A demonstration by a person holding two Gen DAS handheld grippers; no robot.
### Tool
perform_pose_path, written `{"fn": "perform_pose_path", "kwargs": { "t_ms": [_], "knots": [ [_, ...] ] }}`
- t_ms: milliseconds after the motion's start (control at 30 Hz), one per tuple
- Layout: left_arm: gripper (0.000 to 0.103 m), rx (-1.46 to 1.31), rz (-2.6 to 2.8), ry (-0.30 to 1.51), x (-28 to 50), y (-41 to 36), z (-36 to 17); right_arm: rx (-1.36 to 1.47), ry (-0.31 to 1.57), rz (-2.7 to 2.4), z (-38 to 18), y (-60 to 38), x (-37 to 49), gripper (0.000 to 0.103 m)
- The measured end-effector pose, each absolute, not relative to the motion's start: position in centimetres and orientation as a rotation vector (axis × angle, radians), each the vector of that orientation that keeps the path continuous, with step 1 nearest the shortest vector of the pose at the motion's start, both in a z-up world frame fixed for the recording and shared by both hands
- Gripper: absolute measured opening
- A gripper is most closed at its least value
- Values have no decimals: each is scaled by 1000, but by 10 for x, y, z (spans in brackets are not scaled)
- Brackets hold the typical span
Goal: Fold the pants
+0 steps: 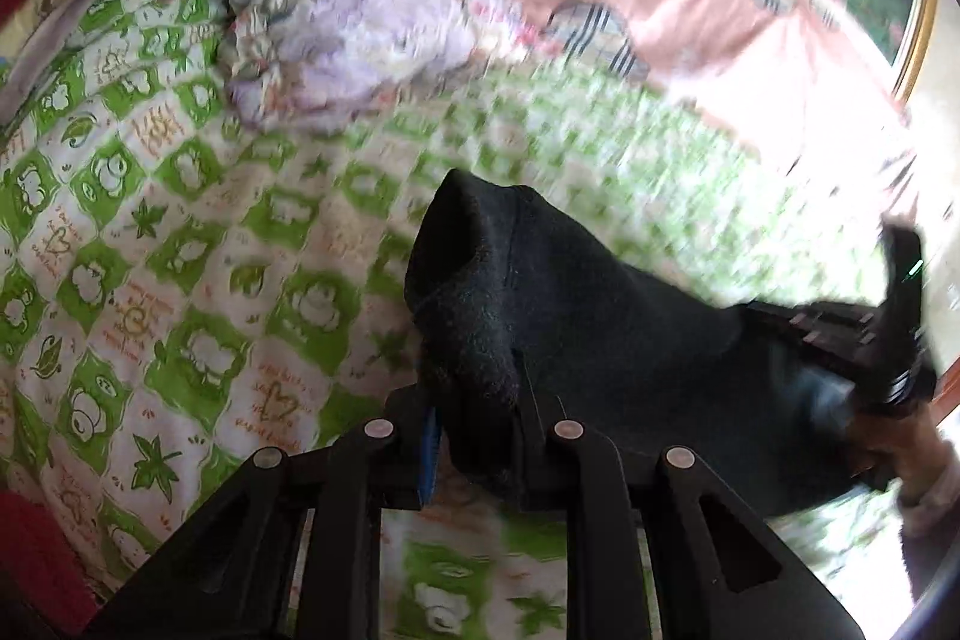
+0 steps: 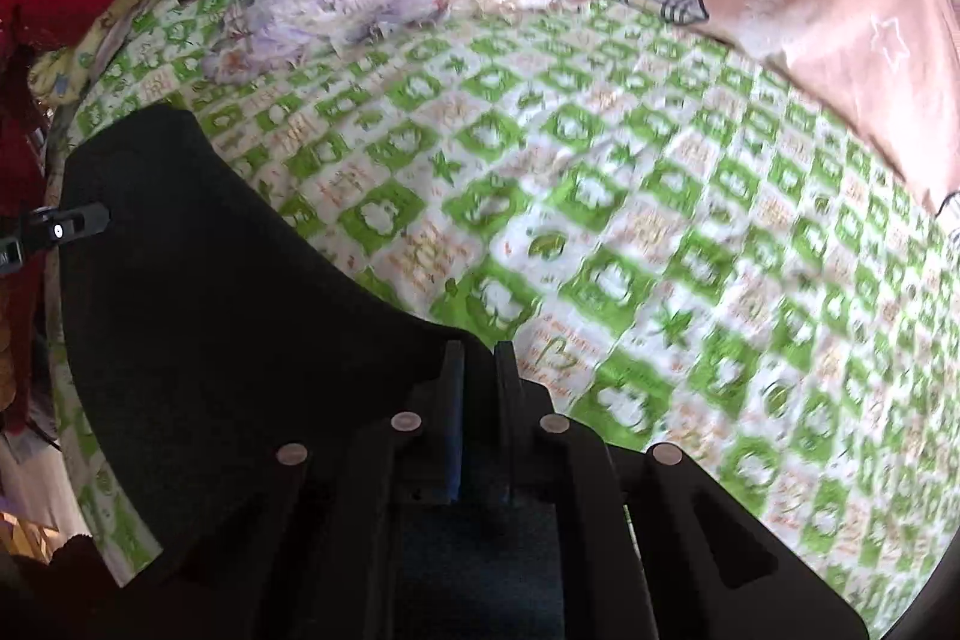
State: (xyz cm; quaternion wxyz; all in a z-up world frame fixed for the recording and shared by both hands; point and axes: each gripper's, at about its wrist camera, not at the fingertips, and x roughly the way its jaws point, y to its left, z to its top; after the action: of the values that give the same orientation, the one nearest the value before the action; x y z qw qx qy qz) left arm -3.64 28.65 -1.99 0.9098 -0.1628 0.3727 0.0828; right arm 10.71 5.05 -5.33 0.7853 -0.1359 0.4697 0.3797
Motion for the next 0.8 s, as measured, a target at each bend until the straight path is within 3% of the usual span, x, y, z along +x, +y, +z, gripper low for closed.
{"fn": "perform_pose_path", "kwargs": {
  "t_ms": [67, 133, 167, 200, 233, 500, 800],
  "knots": [
    [24, -258, 215, 815, -32, 279, -37, -265, 1021, 797, -62, 48, 109, 12],
    [35, -200, 239, 811, -34, 274, -38, -225, 1012, 759, -59, 40, 111, 26],
    [41, -183, 254, 815, -34, 273, -36, -200, 1007, 734, -54, 33, 112, 38],
    [52, -160, 289, 815, -37, 272, -31, -157, 994, 713, -45, 23, 111, 39],
    [55, -144, 318, 805, -41, 273, -26, -116, 979, 704, -37, 11, 110, 39],
    [57, -155, 296, 688, -70, 264, 29, 129, 933, 554, 0, -116, 75, 42],
    [64, -28, -62, 718, -30, 146, 36, 249, 955, 327, -2, -223, 26, 42]
  ]
}}
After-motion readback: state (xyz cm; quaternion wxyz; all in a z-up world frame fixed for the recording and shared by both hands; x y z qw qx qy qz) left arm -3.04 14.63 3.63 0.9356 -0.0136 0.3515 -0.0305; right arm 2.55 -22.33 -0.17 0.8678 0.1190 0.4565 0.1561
